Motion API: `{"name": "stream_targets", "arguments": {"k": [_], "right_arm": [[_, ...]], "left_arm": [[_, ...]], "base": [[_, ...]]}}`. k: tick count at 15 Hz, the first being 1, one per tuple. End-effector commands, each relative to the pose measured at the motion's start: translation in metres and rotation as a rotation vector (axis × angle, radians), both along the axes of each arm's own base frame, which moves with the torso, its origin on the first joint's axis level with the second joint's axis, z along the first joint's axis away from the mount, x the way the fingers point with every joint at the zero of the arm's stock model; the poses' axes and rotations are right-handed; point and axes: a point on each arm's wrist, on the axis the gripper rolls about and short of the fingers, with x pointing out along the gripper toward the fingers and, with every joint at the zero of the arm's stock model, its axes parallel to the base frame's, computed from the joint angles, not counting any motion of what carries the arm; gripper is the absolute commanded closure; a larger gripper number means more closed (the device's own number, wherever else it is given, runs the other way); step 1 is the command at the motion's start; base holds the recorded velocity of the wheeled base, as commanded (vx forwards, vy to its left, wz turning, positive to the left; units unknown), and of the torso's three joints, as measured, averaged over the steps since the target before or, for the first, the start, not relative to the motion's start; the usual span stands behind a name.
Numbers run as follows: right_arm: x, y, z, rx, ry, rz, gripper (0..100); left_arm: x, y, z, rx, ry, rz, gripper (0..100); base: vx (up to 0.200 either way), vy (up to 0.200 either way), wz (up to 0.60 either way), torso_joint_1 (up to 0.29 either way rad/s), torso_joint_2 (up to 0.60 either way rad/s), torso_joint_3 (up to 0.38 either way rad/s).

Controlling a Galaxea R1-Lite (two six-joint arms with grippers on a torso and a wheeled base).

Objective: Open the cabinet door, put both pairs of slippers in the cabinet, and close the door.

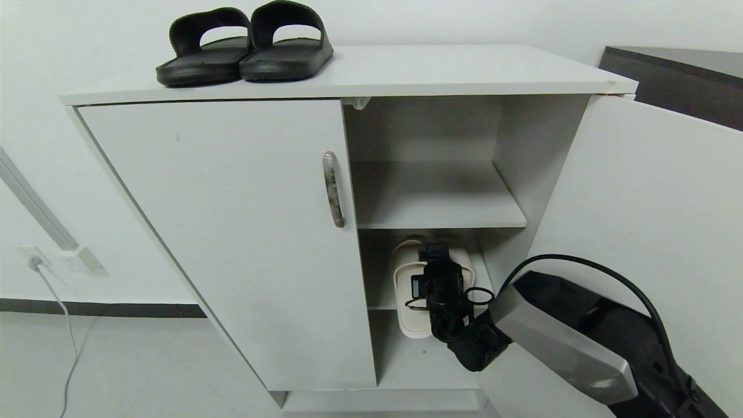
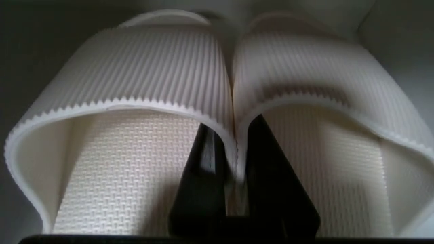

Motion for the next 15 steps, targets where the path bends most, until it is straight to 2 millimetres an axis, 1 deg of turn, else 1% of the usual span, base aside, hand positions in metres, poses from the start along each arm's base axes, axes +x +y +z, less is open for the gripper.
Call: {"name": "stream_targets", "arguments": {"k": [1, 4, 6, 11, 13, 15], "right_arm": [[0.011, -0.002, -0.007, -0.013, -0.013, -0.013, 100], [0.025, -0.006, 0.002, -0.028, -0.054, -0.033, 100], [0.034, -0.006, 0.008, -0.037, -0.036, -0.042, 100], [0.039, -0.005, 0.005, -0.040, -0.022, -0.047, 100], [0.046, -0.006, 0.003, -0.014, -0.020, -0.060, 100], [0.048, -0.006, 0.002, 0.002, 0.010, -0.066, 100]], "left_arm": [[0.000, 0.000, 0.000, 0.000, 0.002, -0.001, 100], [0.000, 0.000, 0.000, 0.001, 0.001, -0.001, 100], [0.000, 0.000, 0.000, 0.000, 0.002, 0.000, 100], [0.000, 0.000, 0.000, 0.000, 0.002, 0.000, 100], [0.000, 0.000, 0.000, 0.000, 0.002, -0.001, 100], [0.000, 0.000, 0.000, 0.000, 0.002, -0.003, 100]], "base": [[0.000, 0.000, 0.00, 0.000, 0.00, 0.000], [0.000, 0.000, 0.00, 0.000, 0.00, 0.000], [0.000, 0.000, 0.00, 0.000, 0.00, 0.000], [0.000, 0.000, 0.00, 0.000, 0.00, 0.000], [0.000, 0.000, 0.00, 0.000, 0.00, 0.000], [0.000, 0.000, 0.00, 0.000, 0.00, 0.000]]}}
